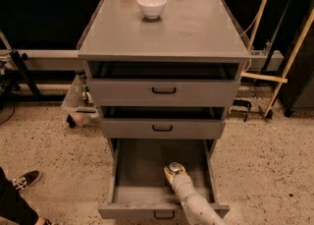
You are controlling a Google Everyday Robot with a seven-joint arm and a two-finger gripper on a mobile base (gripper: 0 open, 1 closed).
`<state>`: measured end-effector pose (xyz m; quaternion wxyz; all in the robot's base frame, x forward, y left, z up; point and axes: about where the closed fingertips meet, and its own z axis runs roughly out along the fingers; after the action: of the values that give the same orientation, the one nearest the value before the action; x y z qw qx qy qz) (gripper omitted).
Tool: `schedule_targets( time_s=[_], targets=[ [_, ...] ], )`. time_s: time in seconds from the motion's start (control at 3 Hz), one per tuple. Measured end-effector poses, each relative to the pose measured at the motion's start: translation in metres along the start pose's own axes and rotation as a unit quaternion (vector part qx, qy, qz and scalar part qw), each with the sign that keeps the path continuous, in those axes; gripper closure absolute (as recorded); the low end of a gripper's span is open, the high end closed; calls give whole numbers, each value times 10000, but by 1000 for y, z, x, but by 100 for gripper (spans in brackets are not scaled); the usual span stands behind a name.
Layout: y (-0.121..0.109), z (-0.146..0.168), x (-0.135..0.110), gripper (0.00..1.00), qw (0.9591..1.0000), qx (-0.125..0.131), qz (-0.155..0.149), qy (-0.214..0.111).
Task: Place redbull can into bottom drawer
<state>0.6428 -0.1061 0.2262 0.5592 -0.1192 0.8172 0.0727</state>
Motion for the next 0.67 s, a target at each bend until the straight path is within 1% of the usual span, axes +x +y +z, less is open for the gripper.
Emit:
schedule_targets(
  time_s=[0.33,0.67],
  targets=[
    [0,0,0,100,10000,-1,1,0],
    [0,0,0,84,10000,-1,1,0]
  ],
)
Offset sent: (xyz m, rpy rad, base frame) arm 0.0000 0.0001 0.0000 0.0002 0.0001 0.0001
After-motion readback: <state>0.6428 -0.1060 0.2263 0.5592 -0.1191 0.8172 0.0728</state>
